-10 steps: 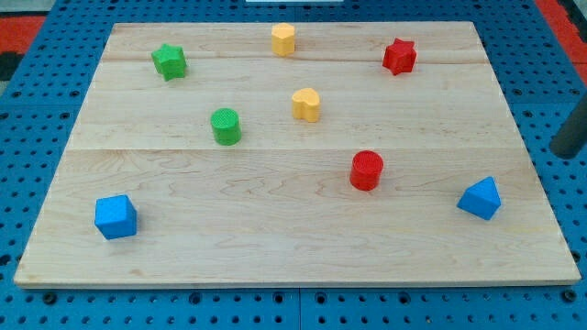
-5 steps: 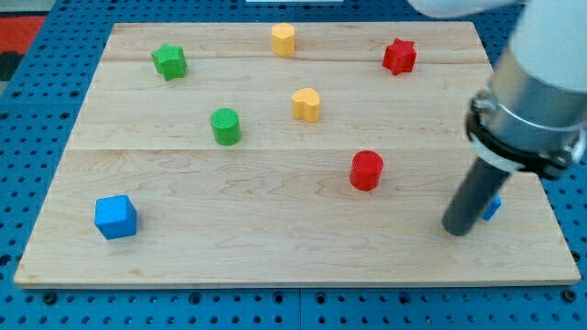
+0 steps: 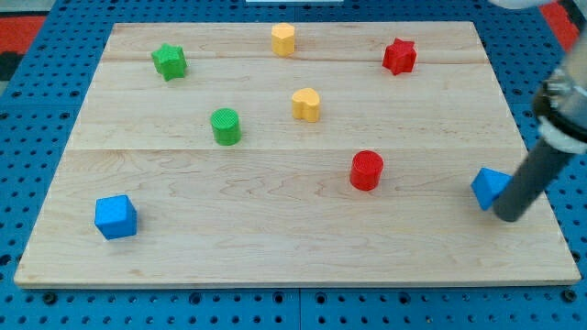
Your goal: Push blue triangle towards the center right
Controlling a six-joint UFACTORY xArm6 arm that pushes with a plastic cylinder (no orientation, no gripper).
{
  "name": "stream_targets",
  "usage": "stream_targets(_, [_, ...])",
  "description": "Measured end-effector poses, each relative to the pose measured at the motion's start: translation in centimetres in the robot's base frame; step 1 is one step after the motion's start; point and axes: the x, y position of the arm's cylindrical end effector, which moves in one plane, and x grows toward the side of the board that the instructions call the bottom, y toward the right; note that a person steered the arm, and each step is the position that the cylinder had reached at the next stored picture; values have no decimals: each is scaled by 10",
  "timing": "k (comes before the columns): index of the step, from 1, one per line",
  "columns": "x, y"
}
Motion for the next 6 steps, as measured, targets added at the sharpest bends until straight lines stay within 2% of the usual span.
stream_targets(1, [-18,-28])
stream_targets(2, [-43,-29])
stream_targets(3, [-44,-29])
stream_targets(5, [-23,12])
stream_targets(6, [-32,-1])
